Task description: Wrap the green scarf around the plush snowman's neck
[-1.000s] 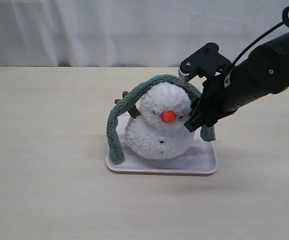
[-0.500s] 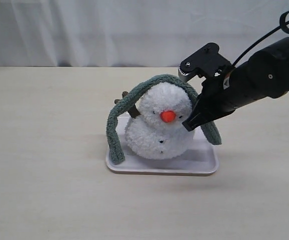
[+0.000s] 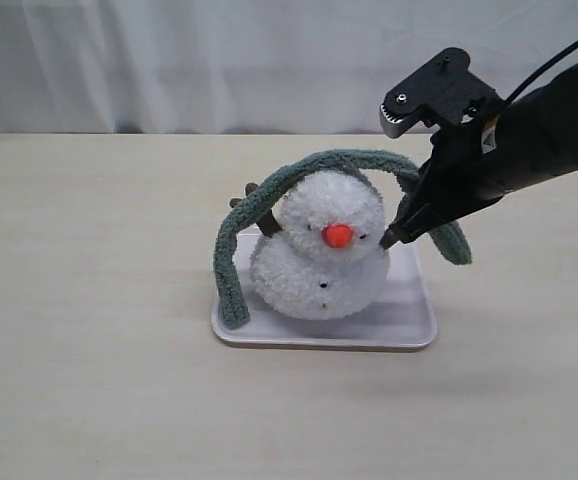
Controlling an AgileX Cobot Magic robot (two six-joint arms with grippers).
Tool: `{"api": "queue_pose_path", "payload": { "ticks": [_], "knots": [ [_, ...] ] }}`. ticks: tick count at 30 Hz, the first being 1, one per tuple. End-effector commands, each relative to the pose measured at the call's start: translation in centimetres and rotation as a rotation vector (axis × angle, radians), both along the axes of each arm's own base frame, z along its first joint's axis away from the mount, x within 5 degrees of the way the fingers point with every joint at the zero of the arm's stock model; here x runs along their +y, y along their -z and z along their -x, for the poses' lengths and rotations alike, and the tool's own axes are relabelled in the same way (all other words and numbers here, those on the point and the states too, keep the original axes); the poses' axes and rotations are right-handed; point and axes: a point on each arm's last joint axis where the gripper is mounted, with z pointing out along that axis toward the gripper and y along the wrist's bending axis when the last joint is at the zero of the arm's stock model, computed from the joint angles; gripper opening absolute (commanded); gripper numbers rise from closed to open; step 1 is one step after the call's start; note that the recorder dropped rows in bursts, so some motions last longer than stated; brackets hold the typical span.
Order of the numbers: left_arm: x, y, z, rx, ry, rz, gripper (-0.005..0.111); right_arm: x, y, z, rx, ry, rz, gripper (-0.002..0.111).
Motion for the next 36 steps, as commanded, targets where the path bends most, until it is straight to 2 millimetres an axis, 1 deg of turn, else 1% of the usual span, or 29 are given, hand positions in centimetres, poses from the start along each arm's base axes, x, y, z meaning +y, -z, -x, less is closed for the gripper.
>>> {"api": "queue_pose_path", "payload": {
  "ticks": [1, 4, 7, 12, 15, 18, 20, 22, 23, 24, 25, 26, 27, 32, 33, 34, 36],
  "knots": [
    [0.0, 0.0, 0.0, -0.007, 0.006, 0.003, 0.0, -1.2, -0.4, 0.7, 0.032, 0.054, 0.091, 0.004],
    [0.0, 0.0, 0.0, -0.007, 0.006, 0.003, 0.0, -2.0, -0.3, 0.8, 0.045, 0.119, 0.149, 0.004],
    [0.0, 0.0, 0.0, -0.007, 0.006, 0.003, 0.0, -2.1, -0.3, 0.8, 0.049, 0.126, 0.156, 0.004],
    [0.0, 0.0, 0.0, -0.007, 0.006, 0.003, 0.0, -1.4, -0.2, 0.8, 0.059, 0.135, 0.049, 0.004],
    [0.0, 0.0, 0.0, -0.007, 0.006, 0.003, 0.0, -0.7, -0.1, 1.0, 0.087, 0.093, -0.008, 0.004],
    [0.0, 0.0, 0.0, -0.007, 0.006, 0.003, 0.0, 0.0, 0.5, 1.0, 0.127, 0.047, -0.053, 0.004],
    [0.0, 0.0, 0.0, -0.007, 0.006, 0.003, 0.0, 0.5, 1.4, 0.8, 0.161, 0.027, -0.072, 0.004],
    [0.0, 0.0, 0.0, -0.007, 0.006, 0.003, 0.0, 0.6, 2.7, 0.6, 0.227, 0.027, -0.046, 0.005],
    [0.0, 0.0, 0.0, -0.007, 0.006, 0.003, 0.0, 0.6, 3.6, 0.5, 0.264, 0.03, -0.029, 0.009],
    [0.0, 0.0, 0.0, -0.007, 0.006, 0.003, 0.0, 0.7, 3.9, 0.4, 0.274, 0.036, -0.028, 0.013],
    [0.0, 0.0, 0.0, -0.007, 0.006, 0.003, 0.0, 0.8, 4.3, 0.2, 0.285, 0.049, -0.031, 0.021],
    [0.0, 0.0, 0.0, -0.007, 0.006, 0.003, 0.0, 0.8, 4.5, 0.1, 0.286, 0.054, -0.034, 0.025],
    [0.0, 0.0, 0.0, -0.007, 0.006, 0.003, 0.0, 0.8, 4.6, 0.1, 0.289, 0.058, -0.036, 0.031],
    [0.0, 0.0, 0.0, -0.007, 0.006, 0.003, 0.0, 0.7, 4.5, 0.2, 0.295, 0.043, -0.012, 0.056],
    [0.0, 0.0, 0.0, -0.007, 0.006, 0.003, 0.0, 0.7, 4.4, 0.2, 0.3, 0.042, -0.009, 0.06],
    [0.0, 0.0, 0.0, -0.007, 0.006, 0.003, 0.0, 0.6, 3.9, 0.2, 0.316, 0.046, 0.0, 0.063],
    [0.0, 0.0, 0.0, -0.007, 0.006, 0.003, 0.0, 0.6, 2.4, 0.5, 0.362, 0.059, 0.009, 0.063]
  ]
}}
